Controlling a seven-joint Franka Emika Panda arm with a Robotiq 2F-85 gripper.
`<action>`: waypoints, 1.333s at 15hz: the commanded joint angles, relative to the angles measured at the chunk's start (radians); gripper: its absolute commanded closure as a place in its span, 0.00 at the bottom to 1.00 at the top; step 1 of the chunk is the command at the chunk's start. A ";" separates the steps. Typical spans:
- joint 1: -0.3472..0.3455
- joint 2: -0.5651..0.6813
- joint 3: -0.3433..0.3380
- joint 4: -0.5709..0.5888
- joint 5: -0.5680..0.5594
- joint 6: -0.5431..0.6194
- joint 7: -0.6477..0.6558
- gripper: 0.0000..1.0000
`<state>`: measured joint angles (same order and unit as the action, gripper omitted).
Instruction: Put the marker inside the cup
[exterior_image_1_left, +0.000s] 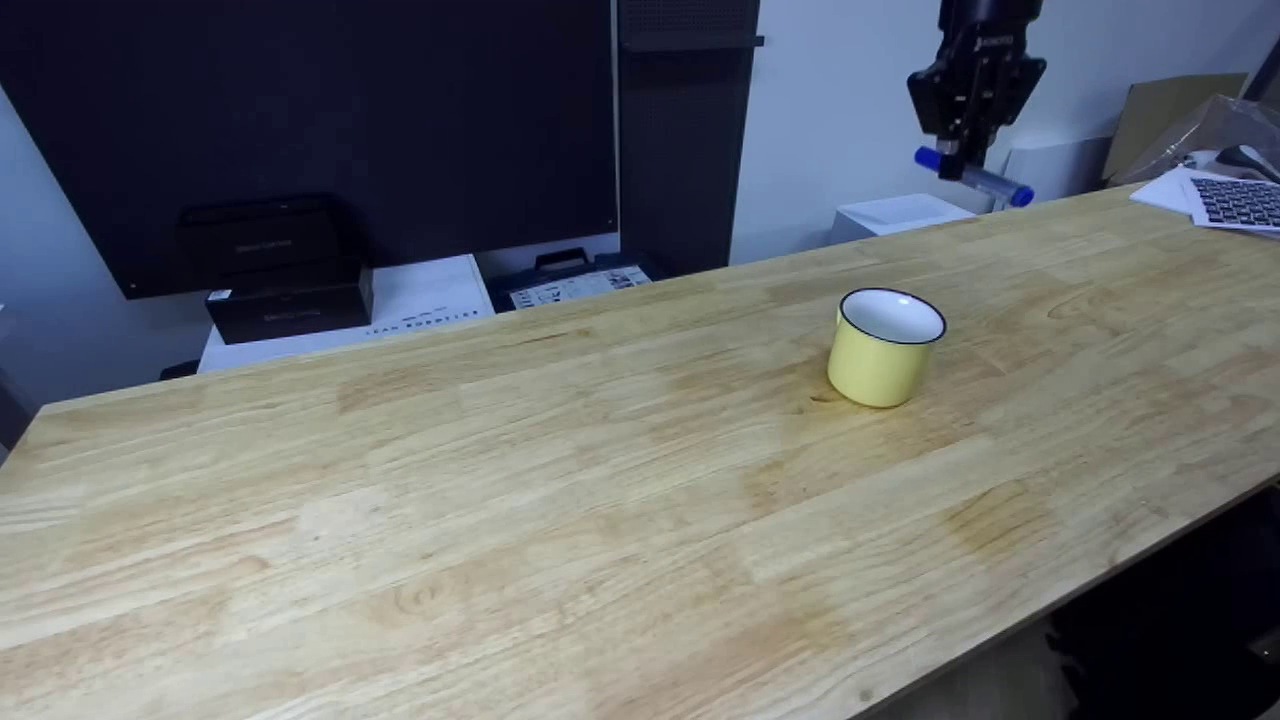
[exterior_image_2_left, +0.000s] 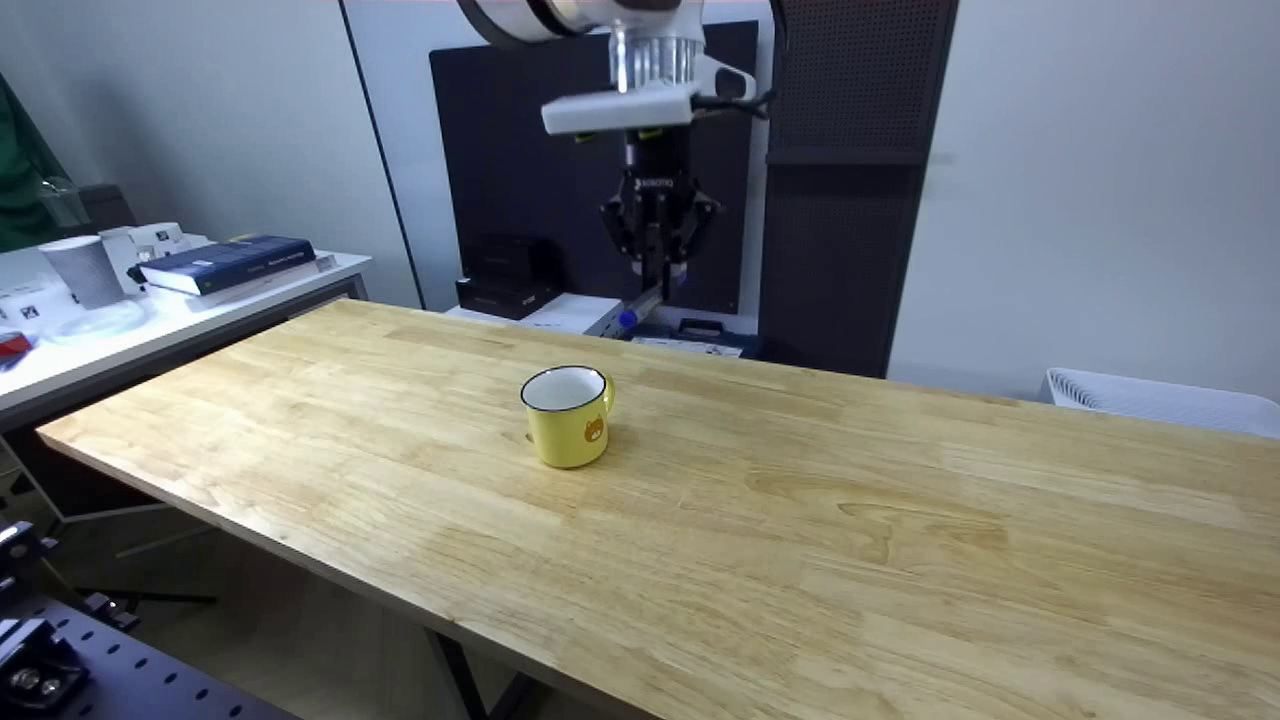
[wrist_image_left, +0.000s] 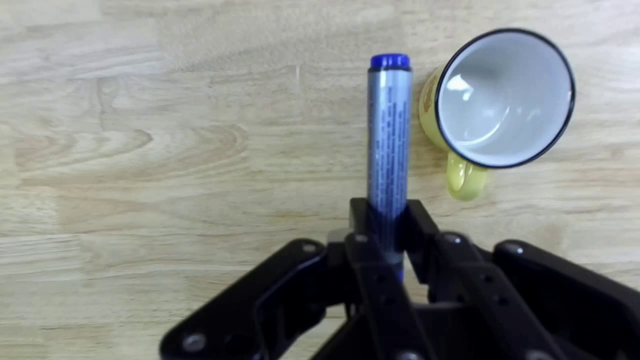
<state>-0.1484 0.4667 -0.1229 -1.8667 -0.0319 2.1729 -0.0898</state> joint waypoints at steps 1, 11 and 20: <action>0.066 -0.111 -0.019 -0.041 -0.098 -0.242 0.122 0.95; 0.066 -0.107 0.057 -0.027 -0.047 -0.780 -0.018 0.95; 0.058 0.091 0.093 0.063 -0.038 -0.585 -0.148 0.95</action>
<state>-0.0784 0.5014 -0.0470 -1.8739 -0.0841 1.5859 -0.2214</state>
